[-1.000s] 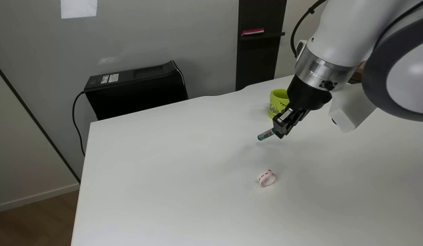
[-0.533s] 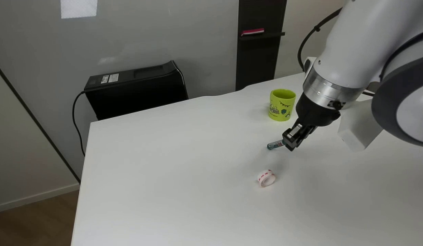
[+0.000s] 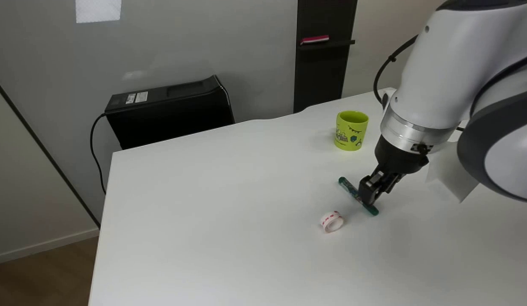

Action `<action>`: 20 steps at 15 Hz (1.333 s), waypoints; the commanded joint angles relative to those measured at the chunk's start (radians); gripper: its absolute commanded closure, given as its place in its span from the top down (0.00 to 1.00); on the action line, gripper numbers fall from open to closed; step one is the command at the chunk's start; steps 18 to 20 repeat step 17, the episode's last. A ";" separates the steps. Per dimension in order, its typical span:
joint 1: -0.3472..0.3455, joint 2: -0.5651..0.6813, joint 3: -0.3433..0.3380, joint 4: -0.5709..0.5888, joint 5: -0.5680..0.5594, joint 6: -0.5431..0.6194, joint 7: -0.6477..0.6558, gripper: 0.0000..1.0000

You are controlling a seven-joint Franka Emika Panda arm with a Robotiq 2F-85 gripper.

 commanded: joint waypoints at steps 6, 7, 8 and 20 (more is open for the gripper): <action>-0.188 -0.166 0.154 0.086 0.055 -0.604 -0.024 1.00; -0.220 -0.179 0.177 0.109 0.072 -0.686 -0.029 1.00; -0.252 -0.194 0.198 0.137 0.096 -0.770 -0.035 1.00; -0.375 -0.243 0.259 0.223 0.193 -0.947 -0.018 1.00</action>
